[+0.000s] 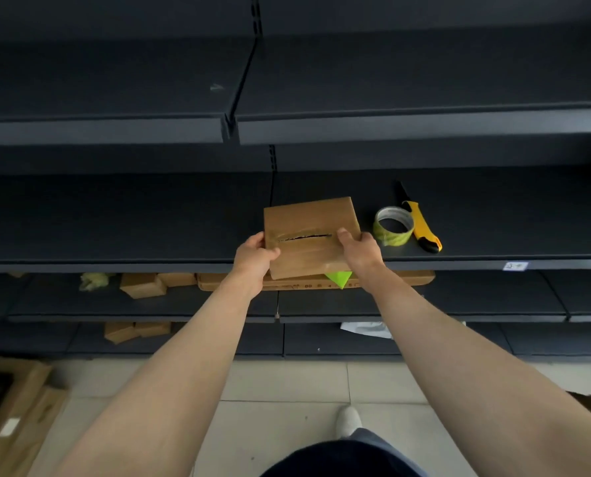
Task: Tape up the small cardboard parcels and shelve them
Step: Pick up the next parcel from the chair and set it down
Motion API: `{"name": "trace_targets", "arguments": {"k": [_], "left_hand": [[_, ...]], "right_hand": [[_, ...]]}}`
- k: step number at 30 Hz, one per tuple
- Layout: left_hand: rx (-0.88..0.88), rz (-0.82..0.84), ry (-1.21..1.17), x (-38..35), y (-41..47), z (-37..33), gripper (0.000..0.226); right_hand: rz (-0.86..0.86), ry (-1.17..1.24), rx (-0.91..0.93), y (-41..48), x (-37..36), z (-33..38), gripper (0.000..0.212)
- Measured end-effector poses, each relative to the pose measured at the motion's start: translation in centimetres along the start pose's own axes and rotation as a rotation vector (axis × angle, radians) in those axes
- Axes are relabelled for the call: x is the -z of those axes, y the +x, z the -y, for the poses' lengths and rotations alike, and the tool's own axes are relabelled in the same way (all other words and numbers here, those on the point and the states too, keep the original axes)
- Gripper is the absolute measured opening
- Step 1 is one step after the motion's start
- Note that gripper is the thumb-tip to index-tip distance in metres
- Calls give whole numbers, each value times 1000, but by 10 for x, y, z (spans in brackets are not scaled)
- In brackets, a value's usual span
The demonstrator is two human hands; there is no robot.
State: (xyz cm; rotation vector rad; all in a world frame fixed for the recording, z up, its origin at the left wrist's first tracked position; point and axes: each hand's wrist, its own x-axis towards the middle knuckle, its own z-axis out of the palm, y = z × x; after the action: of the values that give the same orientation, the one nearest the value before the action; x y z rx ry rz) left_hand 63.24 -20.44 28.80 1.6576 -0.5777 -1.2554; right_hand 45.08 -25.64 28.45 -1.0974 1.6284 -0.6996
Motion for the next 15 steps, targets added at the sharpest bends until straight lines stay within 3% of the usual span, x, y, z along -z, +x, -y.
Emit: {"name": "trace_targets", "arguments": {"k": [15], "left_hand": [[-26,-217,20,-46,40,-16,45]], "right_hand": [[-15,-202,-6,54,3,23,72]]}}
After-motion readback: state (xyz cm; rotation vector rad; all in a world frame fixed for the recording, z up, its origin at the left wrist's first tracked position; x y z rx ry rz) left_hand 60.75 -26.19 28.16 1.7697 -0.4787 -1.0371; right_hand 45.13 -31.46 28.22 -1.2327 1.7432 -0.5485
